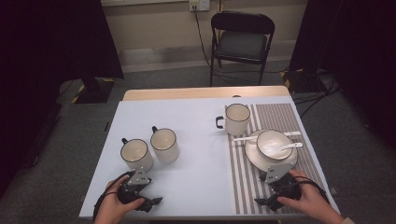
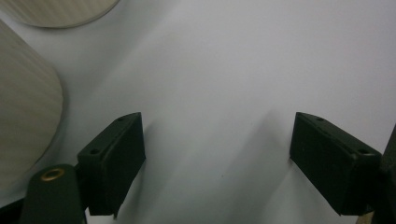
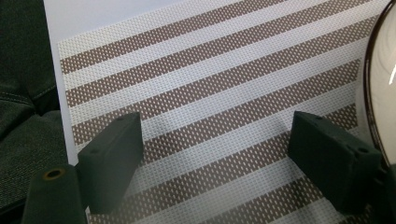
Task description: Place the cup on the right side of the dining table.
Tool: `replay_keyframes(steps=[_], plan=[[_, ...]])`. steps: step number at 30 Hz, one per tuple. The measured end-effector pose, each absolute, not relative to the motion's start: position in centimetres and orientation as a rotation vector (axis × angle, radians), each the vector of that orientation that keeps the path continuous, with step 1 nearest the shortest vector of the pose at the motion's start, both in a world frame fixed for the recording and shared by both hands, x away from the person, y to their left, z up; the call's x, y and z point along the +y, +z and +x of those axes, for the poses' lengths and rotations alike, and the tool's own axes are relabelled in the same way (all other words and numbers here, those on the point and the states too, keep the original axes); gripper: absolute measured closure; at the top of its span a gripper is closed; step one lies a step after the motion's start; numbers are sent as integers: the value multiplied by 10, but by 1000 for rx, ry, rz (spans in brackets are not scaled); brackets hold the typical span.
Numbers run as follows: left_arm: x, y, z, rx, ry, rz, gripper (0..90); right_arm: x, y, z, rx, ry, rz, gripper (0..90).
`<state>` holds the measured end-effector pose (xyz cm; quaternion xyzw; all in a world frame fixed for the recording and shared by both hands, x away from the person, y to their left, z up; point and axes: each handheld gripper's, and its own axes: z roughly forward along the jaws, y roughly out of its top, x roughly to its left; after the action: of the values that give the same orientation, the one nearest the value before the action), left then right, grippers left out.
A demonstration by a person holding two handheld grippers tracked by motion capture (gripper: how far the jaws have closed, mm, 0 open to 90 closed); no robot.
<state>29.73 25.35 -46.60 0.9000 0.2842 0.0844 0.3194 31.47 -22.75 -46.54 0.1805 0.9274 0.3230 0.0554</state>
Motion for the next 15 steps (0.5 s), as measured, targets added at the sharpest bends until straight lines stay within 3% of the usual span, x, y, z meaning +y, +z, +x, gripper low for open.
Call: replay_keyframes(steps=[11, 15], plan=[[258, -473, 292, 699, 245, 2316, 139, -238, -474, 312, 2746, 1125, 527, 167], [258, -478, 290, 636, 239, 2312, 36, -242, -477, 310, 2721, 1176, 518, 166]])
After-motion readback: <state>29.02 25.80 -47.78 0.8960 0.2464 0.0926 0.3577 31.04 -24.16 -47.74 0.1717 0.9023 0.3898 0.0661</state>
